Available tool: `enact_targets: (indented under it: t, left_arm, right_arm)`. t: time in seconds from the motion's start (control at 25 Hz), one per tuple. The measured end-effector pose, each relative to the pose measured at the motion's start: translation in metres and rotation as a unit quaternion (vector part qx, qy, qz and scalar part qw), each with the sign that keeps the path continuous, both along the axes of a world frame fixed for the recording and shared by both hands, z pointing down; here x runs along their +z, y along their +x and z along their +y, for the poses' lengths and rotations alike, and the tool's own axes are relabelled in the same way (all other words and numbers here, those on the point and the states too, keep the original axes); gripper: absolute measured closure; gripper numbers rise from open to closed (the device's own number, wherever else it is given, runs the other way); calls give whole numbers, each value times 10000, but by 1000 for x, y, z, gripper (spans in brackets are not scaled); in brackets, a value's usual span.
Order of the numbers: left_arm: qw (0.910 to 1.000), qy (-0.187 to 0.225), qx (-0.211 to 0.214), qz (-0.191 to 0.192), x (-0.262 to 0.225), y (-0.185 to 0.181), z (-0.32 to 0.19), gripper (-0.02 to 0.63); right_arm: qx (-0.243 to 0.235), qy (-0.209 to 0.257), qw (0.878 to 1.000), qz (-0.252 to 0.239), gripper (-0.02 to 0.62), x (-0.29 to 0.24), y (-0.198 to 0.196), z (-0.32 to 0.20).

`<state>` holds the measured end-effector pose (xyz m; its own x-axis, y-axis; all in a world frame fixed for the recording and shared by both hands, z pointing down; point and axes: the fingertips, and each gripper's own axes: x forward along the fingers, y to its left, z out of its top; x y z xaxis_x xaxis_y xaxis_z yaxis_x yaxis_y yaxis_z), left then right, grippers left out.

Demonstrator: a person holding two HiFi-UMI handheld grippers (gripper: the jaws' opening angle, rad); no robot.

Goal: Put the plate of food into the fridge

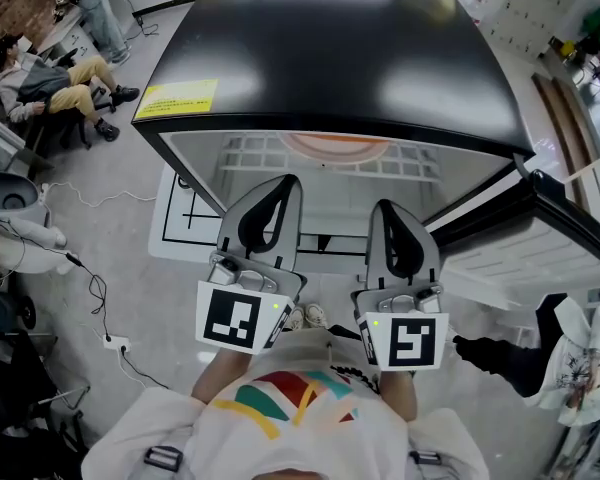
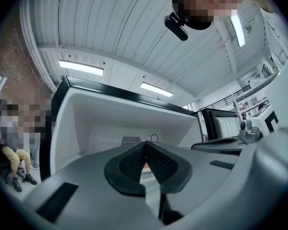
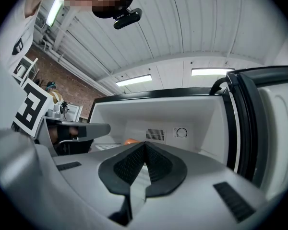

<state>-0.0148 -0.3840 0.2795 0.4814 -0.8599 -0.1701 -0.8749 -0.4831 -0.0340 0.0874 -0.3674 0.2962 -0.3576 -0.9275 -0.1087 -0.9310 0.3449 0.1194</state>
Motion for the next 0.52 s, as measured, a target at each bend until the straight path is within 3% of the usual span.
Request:
enact_targets:
  t: [0.52]
  left_arm:
    - [10000, 19, -62, 55, -1, -4, -3, 600]
  right_arm:
    - [28, 136, 9995, 286, 597, -3, -3, -1]
